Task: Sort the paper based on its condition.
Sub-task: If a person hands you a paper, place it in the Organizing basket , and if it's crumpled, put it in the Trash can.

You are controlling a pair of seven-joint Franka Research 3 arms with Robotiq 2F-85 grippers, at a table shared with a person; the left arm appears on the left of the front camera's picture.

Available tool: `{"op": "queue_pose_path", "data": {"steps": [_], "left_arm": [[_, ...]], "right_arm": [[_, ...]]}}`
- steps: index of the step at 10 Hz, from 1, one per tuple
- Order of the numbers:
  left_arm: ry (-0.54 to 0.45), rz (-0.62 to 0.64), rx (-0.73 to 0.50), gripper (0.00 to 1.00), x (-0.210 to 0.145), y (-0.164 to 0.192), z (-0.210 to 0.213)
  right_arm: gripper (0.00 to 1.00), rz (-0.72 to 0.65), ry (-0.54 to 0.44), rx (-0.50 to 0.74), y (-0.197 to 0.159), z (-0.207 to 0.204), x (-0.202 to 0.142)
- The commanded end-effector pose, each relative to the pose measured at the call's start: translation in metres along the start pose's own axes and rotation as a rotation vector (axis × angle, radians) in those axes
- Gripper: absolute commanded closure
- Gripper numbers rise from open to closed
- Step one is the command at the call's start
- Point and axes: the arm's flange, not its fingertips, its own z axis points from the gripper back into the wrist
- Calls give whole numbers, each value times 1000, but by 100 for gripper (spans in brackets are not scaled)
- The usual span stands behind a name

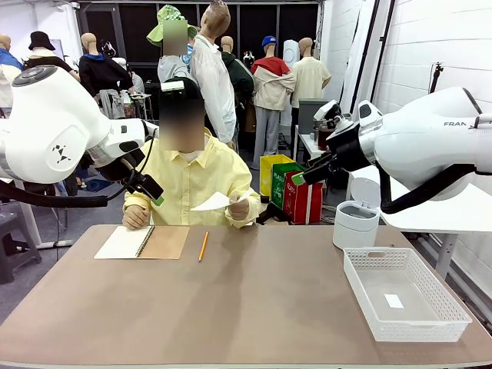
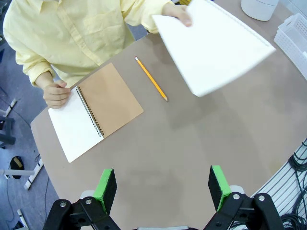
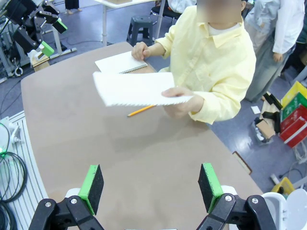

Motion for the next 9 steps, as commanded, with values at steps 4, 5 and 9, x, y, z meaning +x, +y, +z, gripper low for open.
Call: {"op": "queue_pose_path", "data": {"steps": [4, 5, 9], "left_arm": [[-1, -1, 2, 0, 0, 1, 0], [-1, -1, 2, 0, 0, 1, 0], [-1, -1, 2, 0, 0, 1, 0]], "right_arm": [[0, 1, 5, 3, 1, 0, 0], [0, 1, 5, 3, 1, 0, 0], [0, 1, 5, 3, 1, 0, 0]]}}
